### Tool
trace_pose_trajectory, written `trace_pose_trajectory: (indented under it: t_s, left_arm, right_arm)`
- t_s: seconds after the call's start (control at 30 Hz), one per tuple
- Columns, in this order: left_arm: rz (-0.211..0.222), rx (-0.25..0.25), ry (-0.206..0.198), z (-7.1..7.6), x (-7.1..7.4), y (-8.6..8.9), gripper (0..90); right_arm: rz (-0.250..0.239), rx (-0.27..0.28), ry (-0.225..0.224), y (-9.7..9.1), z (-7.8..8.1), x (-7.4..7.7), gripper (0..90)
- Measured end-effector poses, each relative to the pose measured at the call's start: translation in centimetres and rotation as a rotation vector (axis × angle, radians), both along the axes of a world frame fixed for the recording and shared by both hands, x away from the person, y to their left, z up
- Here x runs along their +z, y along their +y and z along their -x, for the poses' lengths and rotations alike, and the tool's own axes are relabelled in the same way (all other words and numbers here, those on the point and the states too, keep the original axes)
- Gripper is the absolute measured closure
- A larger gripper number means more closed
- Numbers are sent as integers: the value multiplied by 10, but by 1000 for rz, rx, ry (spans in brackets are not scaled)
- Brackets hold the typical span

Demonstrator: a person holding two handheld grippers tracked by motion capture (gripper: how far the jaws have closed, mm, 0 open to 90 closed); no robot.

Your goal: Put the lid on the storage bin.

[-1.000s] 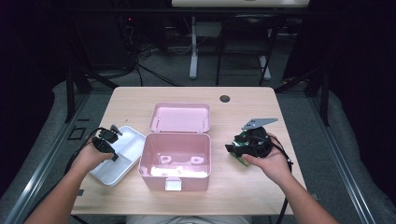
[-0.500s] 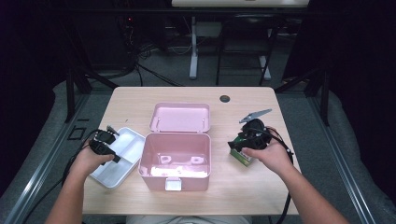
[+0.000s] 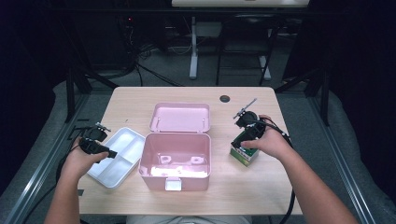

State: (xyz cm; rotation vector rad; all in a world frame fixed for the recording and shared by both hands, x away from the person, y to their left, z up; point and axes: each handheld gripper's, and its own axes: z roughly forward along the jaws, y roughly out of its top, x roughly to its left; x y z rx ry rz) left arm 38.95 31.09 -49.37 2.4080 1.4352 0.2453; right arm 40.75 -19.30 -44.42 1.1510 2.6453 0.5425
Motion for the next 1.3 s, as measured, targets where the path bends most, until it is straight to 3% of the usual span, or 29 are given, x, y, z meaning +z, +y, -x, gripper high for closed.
trace_pose_trajectory:
  t_s: [0.17, 0.27, 0.5, 0.63, 0.83, 1.0, 1.13, 1.3]
  left_arm:
    - [-22, 4, 27, 2, 0, 1, 567]
    - [-23, -4, 20, 2, 0, 1, 545]
    - [34, 8, 22, 3, 3, 4, 471]
    - [63, 14, 23, 3, 4, 7, 463]
    - [75, 7, 19, 4, 4, 8, 464]
    - [94, 4, 15, 5, 6, 8, 464]
    - [97, 9, 11, 5, 6, 9, 464]
    - [95, 7, 11, 5, 6, 10, 463]
  right_arm:
    - [62, -5, 58, -1, -12, -4, 139]
    - [85, -8, 89, -2, -19, -5, 132]
    - [108, -12, 151, -5, -32, -10, 122]
    - [158, -8, 182, -7, -39, -18, 81]
    - [170, -25, 225, -11, -45, -28, 46]
    - [146, -15, 263, -10, -44, -33, 29]
    - [171, 0, 289, -8, -42, -37, 23]
    - [175, -16, 289, -8, -43, -42, 30]
